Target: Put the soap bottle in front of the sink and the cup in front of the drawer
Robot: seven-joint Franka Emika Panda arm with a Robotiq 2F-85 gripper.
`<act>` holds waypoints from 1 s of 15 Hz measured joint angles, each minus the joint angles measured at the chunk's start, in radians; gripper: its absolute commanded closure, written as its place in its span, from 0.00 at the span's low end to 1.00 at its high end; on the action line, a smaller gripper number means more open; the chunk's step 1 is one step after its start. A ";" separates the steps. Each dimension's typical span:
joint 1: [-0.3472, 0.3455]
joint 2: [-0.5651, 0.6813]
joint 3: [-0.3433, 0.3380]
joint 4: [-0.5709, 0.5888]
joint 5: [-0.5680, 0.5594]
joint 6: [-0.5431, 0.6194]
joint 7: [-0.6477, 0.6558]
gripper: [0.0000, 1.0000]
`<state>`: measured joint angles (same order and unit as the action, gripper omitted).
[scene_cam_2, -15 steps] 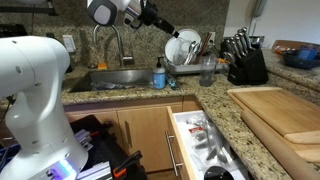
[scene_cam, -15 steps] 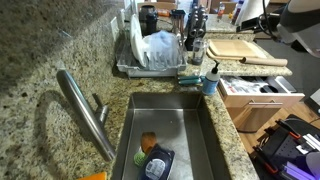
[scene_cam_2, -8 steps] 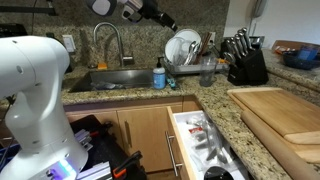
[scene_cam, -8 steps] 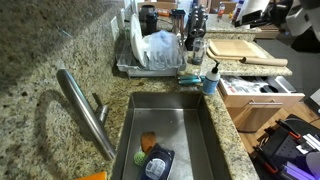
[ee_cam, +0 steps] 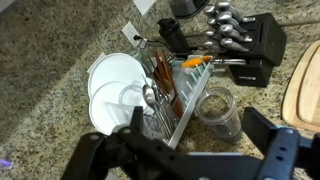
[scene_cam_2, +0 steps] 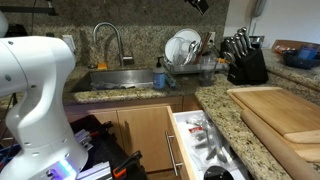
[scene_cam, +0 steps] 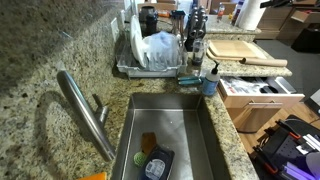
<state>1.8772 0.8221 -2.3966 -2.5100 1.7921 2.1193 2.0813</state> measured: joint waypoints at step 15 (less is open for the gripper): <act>-0.432 0.076 0.205 0.372 -0.504 -0.389 0.528 0.00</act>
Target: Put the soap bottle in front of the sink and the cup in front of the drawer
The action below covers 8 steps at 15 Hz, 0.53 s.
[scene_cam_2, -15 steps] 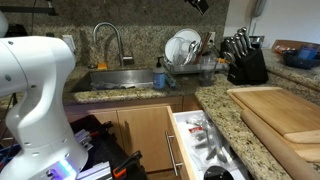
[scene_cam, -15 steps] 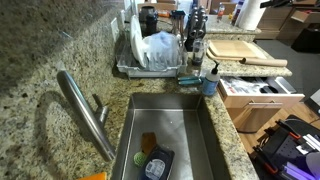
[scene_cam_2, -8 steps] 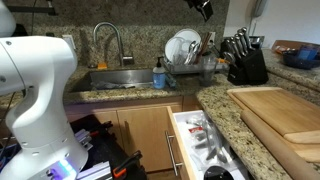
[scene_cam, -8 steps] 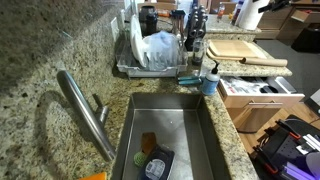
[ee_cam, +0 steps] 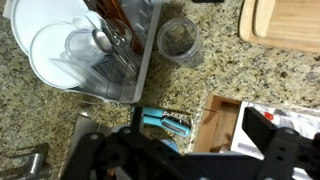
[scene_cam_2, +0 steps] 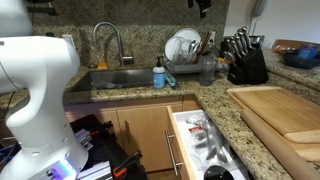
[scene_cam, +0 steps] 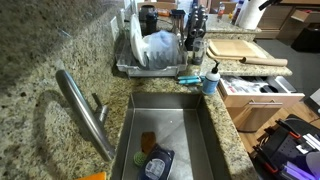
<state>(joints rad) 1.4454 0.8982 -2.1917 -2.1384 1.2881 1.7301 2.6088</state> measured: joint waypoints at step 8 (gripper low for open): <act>-0.276 0.168 0.310 0.007 0.129 -0.023 -0.009 0.00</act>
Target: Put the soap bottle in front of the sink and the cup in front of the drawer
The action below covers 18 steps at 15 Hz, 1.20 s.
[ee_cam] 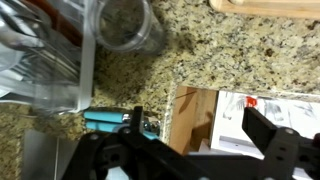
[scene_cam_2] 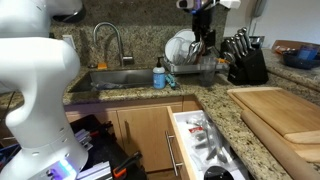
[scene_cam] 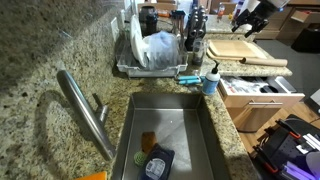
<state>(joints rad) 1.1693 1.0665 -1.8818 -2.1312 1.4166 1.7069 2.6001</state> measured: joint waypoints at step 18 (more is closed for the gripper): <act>-0.149 0.169 0.105 0.097 0.101 0.051 0.003 0.00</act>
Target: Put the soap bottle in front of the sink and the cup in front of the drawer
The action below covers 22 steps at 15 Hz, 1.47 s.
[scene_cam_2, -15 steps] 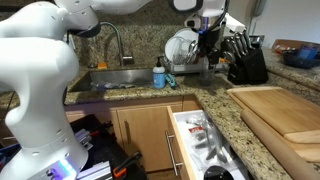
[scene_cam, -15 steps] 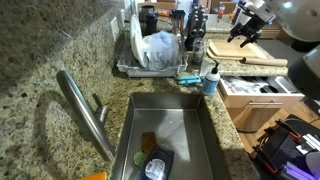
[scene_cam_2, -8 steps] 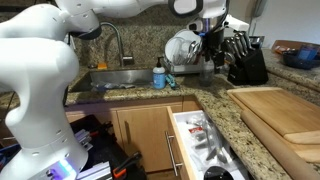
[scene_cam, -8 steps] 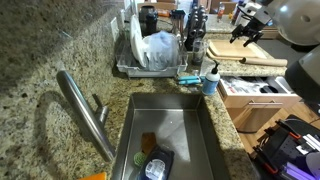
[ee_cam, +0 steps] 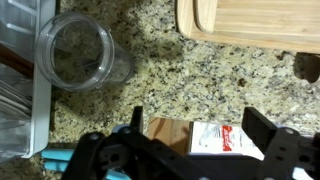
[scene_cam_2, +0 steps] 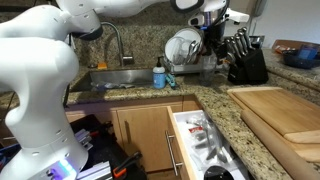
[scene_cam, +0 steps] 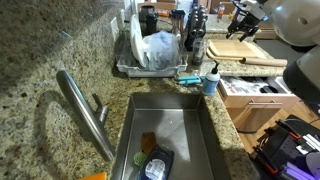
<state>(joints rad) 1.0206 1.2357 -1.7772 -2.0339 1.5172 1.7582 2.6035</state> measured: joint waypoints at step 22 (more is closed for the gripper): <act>-0.053 0.079 0.020 0.300 -0.067 0.033 0.000 0.00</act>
<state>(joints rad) 0.9677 1.3152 -1.7574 -1.7341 1.4505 1.7916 2.6033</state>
